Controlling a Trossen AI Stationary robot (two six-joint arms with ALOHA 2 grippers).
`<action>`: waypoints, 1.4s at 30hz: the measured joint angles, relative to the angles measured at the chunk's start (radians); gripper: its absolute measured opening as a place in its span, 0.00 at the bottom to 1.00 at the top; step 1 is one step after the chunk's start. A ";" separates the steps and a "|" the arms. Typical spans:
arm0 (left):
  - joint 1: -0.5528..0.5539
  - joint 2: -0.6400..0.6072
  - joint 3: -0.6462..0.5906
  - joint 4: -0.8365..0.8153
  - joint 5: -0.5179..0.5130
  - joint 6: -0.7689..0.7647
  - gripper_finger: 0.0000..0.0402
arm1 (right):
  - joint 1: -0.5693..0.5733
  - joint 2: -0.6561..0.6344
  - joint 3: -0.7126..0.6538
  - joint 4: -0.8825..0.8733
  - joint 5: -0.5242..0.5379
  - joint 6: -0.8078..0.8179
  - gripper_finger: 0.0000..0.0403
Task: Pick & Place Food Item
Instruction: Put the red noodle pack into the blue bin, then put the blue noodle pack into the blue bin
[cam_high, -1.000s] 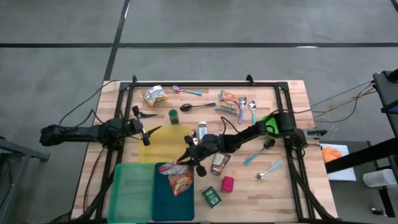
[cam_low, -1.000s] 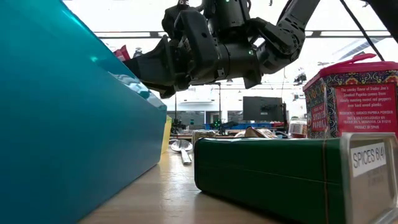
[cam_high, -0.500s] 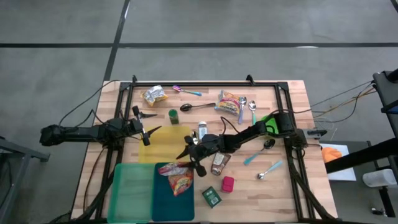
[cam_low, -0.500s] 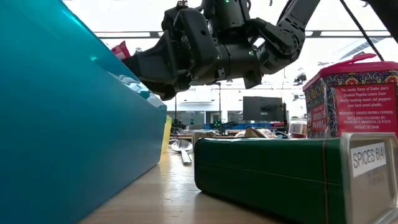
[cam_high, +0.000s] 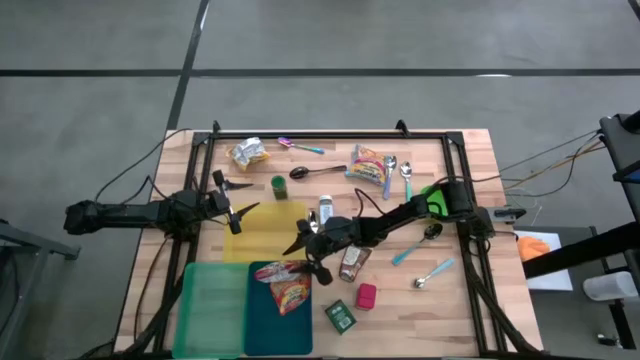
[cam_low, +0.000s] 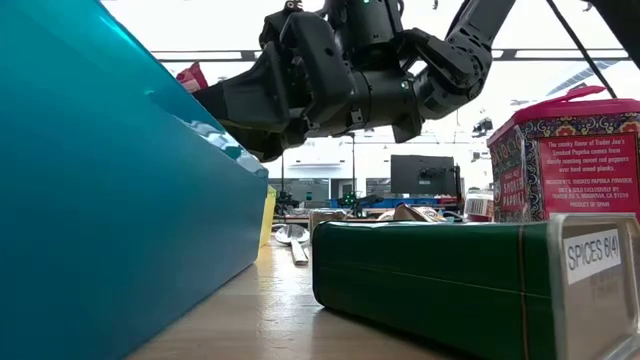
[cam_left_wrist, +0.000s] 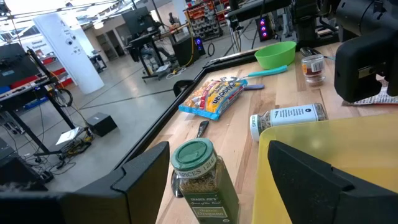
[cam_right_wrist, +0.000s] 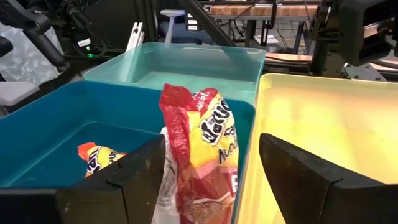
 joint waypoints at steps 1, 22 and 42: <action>0.000 0.000 0.000 0.000 0.000 0.000 0.69 | 0.000 -0.002 0.000 -0.001 0.000 0.000 0.64; 0.000 0.002 0.000 0.000 0.000 0.000 0.69 | 0.009 -0.315 -0.110 -0.352 0.120 -0.101 0.64; 0.000 0.039 0.000 0.001 -0.001 0.000 0.69 | 0.025 -0.636 -0.377 -0.636 0.713 -0.054 0.64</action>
